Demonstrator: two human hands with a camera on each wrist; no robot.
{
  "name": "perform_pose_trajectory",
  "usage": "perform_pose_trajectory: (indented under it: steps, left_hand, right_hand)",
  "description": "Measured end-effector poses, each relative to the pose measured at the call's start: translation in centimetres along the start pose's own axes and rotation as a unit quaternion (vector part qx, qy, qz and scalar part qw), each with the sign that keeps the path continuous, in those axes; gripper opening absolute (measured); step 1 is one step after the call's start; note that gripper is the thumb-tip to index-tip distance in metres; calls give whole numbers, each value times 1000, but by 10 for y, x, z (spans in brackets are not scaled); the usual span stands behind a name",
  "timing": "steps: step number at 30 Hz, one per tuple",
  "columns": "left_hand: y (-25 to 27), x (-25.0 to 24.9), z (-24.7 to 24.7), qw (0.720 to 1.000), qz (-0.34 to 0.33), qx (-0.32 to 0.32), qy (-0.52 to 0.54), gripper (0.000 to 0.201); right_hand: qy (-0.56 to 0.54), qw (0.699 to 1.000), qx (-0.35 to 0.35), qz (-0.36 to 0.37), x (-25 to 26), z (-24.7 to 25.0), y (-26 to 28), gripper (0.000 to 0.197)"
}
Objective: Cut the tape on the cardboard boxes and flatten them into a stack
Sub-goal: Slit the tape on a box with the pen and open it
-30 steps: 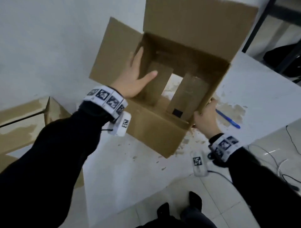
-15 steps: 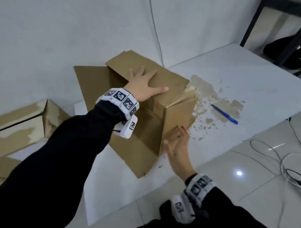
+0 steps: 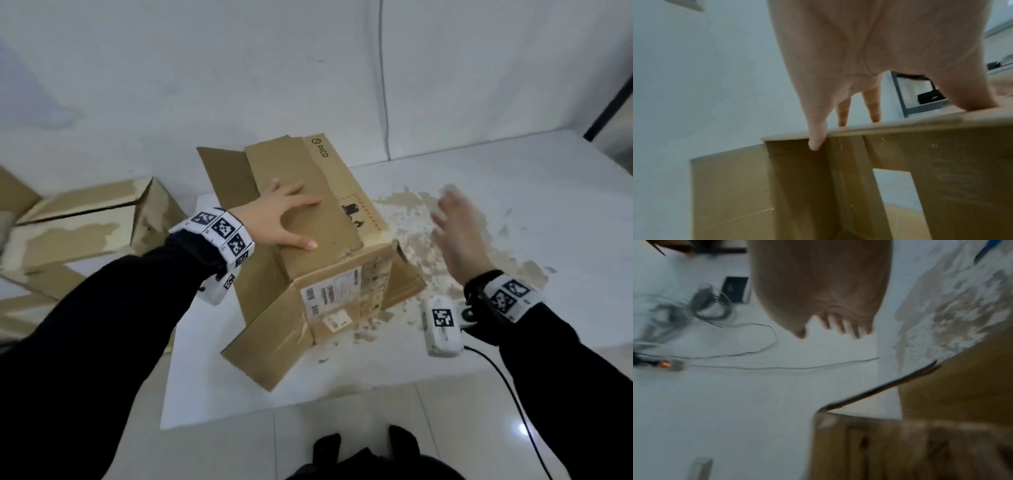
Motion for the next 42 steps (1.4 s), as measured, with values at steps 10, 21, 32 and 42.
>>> perform_pose_trajectory:
  steps: [10,21,32,42]
  left_hand:
    - [32,-5,4,990,108,-64,-65,86]
    - [56,-87,19,954,134,-243,117,50]
    - [37,-126,-24,892,279,-240,-263,57]
    - [18,-129,-48,890,314,-243,-223,98]
  right_hand:
    - [3,995,36,95,44,22,-19,44]
    - [283,755,474,354,77,-102,48,43]
    - [146,884,441,50,0,-93,-59,43]
    - [248,801,528,136,6,49,40,19]
Point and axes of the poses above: each hand's wrist, its own y-axis away from the middle knuckle, its own z-axis out of the back of the hand, x = y × z, the point moved 6 cm from there along -y, towards the middle knuckle, and after that the axes turned 2 degrees about x, right-handed, at the moved point
